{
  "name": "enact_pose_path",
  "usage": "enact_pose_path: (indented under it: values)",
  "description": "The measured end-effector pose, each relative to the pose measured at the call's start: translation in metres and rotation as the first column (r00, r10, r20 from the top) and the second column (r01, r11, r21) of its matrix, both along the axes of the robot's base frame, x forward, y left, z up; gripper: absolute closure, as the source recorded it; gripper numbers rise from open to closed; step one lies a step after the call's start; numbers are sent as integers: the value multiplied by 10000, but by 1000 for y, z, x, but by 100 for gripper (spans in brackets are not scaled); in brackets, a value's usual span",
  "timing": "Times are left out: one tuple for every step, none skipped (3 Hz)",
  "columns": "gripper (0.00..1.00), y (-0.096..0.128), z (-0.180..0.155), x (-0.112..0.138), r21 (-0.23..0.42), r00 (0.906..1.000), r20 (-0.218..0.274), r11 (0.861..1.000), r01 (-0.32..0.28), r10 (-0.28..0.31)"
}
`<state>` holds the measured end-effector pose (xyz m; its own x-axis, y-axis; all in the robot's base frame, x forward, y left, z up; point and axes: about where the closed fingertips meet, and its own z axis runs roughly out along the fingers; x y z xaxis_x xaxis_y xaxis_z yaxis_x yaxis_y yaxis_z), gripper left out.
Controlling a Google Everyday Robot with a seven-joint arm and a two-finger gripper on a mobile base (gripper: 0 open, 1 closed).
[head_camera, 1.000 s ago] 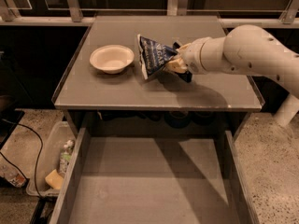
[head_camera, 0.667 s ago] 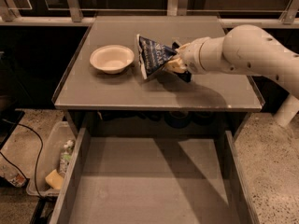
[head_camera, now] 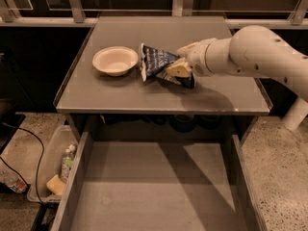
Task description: Pick blue chip bag from top drawer and place on counter
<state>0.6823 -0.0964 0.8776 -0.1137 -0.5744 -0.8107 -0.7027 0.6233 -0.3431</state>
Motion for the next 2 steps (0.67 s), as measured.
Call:
enact_pose_path:
  values:
    - [0,0,0,0,0,10000,0,10000,-1,1]
    - [0,0,0,0,0,10000,0,10000,-2,2]
